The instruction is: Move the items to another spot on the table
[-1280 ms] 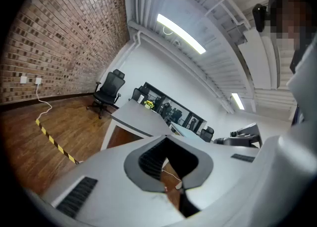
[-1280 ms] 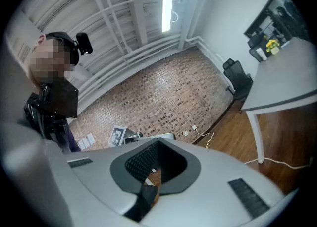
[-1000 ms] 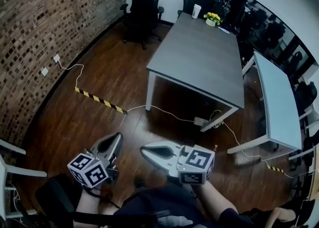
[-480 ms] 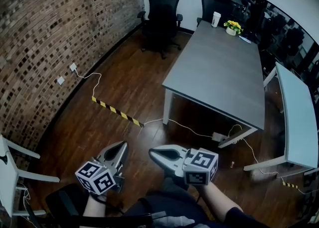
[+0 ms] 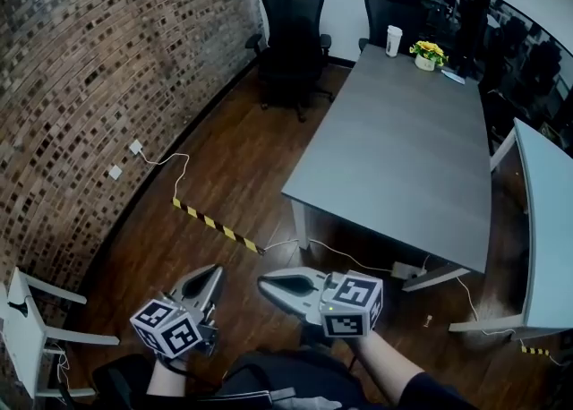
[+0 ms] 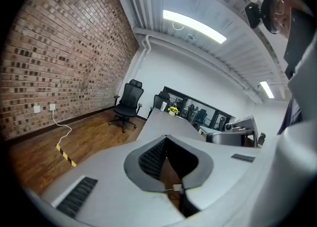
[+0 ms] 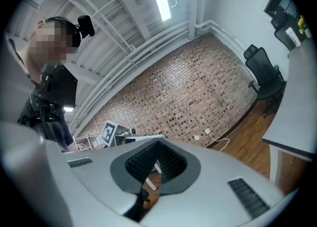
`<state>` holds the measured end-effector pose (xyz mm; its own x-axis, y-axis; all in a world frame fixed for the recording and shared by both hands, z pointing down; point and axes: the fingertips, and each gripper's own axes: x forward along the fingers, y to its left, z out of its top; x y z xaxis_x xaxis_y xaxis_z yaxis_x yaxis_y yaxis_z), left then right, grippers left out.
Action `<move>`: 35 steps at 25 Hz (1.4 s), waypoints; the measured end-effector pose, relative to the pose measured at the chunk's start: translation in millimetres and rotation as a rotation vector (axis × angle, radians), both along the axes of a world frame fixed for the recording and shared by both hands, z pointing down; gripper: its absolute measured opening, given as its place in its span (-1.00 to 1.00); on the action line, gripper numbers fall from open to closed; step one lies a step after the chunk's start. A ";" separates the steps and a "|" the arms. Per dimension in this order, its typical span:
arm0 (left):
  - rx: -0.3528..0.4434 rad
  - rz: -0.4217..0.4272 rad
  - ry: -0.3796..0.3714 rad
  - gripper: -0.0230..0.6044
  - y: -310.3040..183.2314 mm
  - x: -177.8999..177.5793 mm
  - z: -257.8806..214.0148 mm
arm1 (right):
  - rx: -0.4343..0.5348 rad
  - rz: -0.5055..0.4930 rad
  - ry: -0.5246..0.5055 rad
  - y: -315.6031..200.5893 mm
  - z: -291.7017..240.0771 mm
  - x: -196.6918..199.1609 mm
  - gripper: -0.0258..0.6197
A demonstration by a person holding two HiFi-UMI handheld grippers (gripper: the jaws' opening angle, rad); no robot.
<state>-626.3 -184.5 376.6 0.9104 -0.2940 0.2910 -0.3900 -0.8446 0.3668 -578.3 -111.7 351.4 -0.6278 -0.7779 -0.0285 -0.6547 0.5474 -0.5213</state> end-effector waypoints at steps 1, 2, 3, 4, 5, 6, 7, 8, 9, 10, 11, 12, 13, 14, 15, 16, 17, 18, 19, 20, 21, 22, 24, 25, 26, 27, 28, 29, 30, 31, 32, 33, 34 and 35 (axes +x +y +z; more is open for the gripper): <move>0.008 0.001 -0.004 -0.91 -4.1 6.2 -1.0 | 0.008 -0.006 -0.009 -3.6 -0.8 3.9 -0.97; 0.020 0.000 -0.008 -0.91 -9.9 11.5 -2.6 | 0.015 -0.015 -0.016 -7.8 -1.3 6.5 -0.97; 0.032 -0.003 -0.010 -0.91 -16.8 16.1 -4.3 | 0.021 -0.024 -0.015 -12.9 -1.7 8.2 -0.97; 0.041 -0.003 -0.009 -0.91 -24.1 20.2 -5.7 | 0.028 -0.034 -0.008 -18.5 -1.9 9.3 -0.97; 0.045 -0.002 -0.004 -0.91 -31.0 23.5 -6.7 | 0.035 -0.042 0.003 -24.2 -2.3 9.9 -0.97; 0.045 0.001 0.004 -0.91 -37.5 26.2 -7.2 | 0.040 -0.048 0.012 -29.9 -2.9 10.7 -0.97; 0.042 0.007 0.014 -0.91 -43.9 28.6 -6.9 | 0.043 -0.051 0.019 -36.2 -3.5 12.1 -0.97; 0.040 0.014 0.024 -0.91 -50.8 30.6 -6.0 | 0.042 -0.050 0.024 -43.5 -3.9 14.3 -0.97; 0.040 0.022 0.032 -0.91 -58.6 32.1 -4.9 | 0.039 -0.045 0.029 -52.3 -3.6 16.9 -0.97; 0.042 0.029 0.040 -0.91 -67.8 32.6 -3.8 | 0.035 -0.036 0.035 -62.6 -2.7 19.5 -0.97; 0.047 0.035 0.047 -0.91 -78.3 32.2 -2.8 | 0.032 -0.024 0.044 -74.0 -1.6 21.6 -0.97; 0.053 0.038 0.056 -0.91 -90.1 31.1 -2.0 | 0.032 -0.009 0.053 -85.9 -1.0 22.9 -0.97; 0.057 0.038 0.067 -0.91 -103.0 29.3 -1.8 | 0.033 0.010 0.061 -98.6 -1.0 23.7 -0.97; 0.060 0.038 0.080 -0.91 -117.0 26.9 -2.4 | 0.034 0.031 0.066 -112.4 -1.7 23.7 -0.97; 0.060 0.038 0.095 -0.91 -132.1 23.5 -3.6 | 0.036 0.051 0.066 -127.8 -3.0 22.3 -0.97; 0.057 0.040 0.108 -0.91 -148.2 18.9 -5.4 | 0.040 0.067 0.063 -144.7 -5.4 18.3 -0.97; 0.055 0.047 0.120 -0.91 -165.4 13.0 -7.6 | 0.048 0.074 0.056 -162.9 -9.4 10.9 -0.97; 0.054 0.055 0.128 -0.91 -183.4 5.9 -9.9 | 0.059 0.073 0.050 -181.8 -15.3 0.0 -0.97; 0.057 0.063 0.134 -0.91 -201.6 -2.1 -12.2 | 0.071 0.068 0.049 -200.8 -22.2 -13.3 -0.97; 0.063 0.072 0.139 -0.91 -219.5 -10.8 -14.6 | 0.085 0.061 0.057 -219.6 -28.1 -27.0 -0.97; 0.070 0.079 0.146 -0.91 -236.9 -19.7 -17.1 | 0.100 0.056 0.073 -237.9 -31.8 -39.9 -0.97; 0.076 0.085 0.155 -0.91 -253.6 -28.5 -19.6 | 0.111 0.048 0.089 -254.6 -33.2 -51.8 -0.97; 0.076 0.088 0.175 -0.91 -285.0 -43.9 -23.5 | 0.122 0.037 0.092 -284.0 -33.5 -70.1 -0.97; 0.070 0.082 0.183 -0.91 -299.1 -49.8 -24.5 | 0.124 0.043 0.085 -297.5 -34.5 -75.0 -0.97; 0.062 0.075 0.190 -0.91 -310.8 -54.4 -24.7 | 0.120 0.048 0.087 -308.4 -33.9 -78.1 -0.97; 0.055 0.068 0.196 -0.91 -319.7 -58.1 -24.0 | 0.107 0.048 0.099 -316.6 -31.5 -80.3 -0.97; 0.048 0.064 0.200 -0.91 -326.3 -60.9 -22.3 | 0.090 0.045 0.112 -323.4 -28.9 -81.8 -0.97; 0.041 0.060 0.202 -0.91 -332.1 -62.9 -20.0 | 0.074 0.042 0.120 -330.1 -27.0 -82.6 -0.97; 0.034 0.055 0.201 -0.91 -337.8 -64.1 -17.2 | 0.062 0.040 0.125 -336.8 -25.4 -82.8 -0.97; 0.028 0.050 0.198 -0.91 -343.7 -64.8 -14.4 | 0.056 0.038 0.131 -343.7 -23.4 -82.4 -0.97; 0.023 0.043 0.194 -0.91 -349.7 -65.6 -11.9 | 0.057 0.038 0.139 -351.1 -20.8 -81.7 -0.97; 0.021 0.036 0.190 -0.91 -356.0 -66.8 -9.9 | 0.057 0.038 0.145 -358.9 -17.9 -81.5 -0.97; 0.021 0.031 0.187 -0.91 -362.7 -68.3 -8.5 | 0.053 0.035 0.149 -367.6 -14.9 -82.0 -0.97; 0.023 0.029 0.182 -0.91 -369.7 -70.0 -7.4 | 0.049 0.031 0.151 -377.1 -11.9 -83.1 -0.97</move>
